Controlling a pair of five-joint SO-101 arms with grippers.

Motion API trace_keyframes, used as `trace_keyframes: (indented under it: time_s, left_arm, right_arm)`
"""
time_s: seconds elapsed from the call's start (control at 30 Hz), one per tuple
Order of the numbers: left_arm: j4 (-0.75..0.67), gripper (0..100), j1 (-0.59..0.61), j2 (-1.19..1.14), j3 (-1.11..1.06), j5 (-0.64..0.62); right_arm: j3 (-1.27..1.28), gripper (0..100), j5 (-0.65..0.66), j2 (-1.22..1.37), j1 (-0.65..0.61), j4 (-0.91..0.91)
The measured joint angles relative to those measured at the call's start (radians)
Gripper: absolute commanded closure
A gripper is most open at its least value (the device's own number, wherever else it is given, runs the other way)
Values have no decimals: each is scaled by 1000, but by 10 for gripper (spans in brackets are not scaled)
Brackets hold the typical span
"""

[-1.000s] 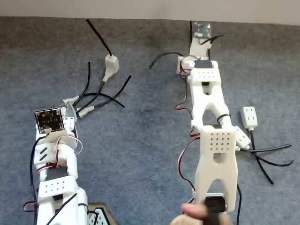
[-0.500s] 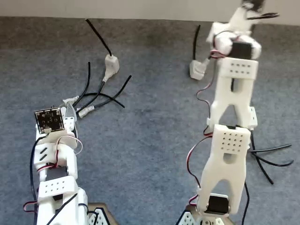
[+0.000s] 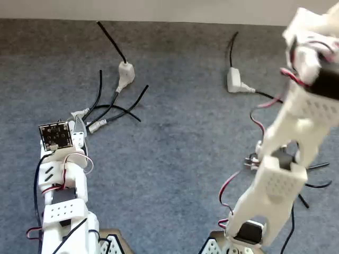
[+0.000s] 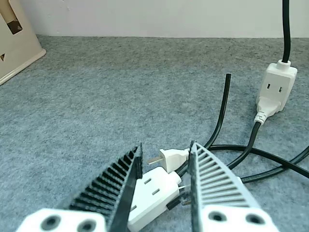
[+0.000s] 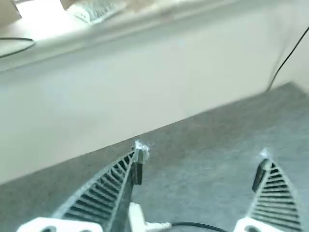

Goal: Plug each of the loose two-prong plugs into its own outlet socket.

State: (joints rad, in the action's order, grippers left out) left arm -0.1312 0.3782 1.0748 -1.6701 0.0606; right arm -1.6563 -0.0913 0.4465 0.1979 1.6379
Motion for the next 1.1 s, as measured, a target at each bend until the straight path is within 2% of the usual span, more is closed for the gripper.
trace_keyframes:
  time_s: [0.1, 0.2, 0.3, 0.5, 0.7, 1.1]
  left_arm:
    - [0, 843, 0, 0, 0, 0]
    - [0, 843, 0, 0, 0, 0]
    - [0, 843, 0, 0, 0, 0]
    - [0, 843, 0, 0, 0, 0]
    - [0, 843, 0, 0, 0, 0]
    - [0, 843, 0, 0, 0, 0]
  right_arm:
    - [-6, 652, 121, -94, 28, 83]
    - [51, 652, 169, -146, 106, 87]
    - [249, 652, 210, -176, 152, 87]
    - [746, 652, 276, -221, 152, 87]
    - [1048, 652, 379, -258, 103, 77]
    - [1625, 652, 525, -258, 106, -370]
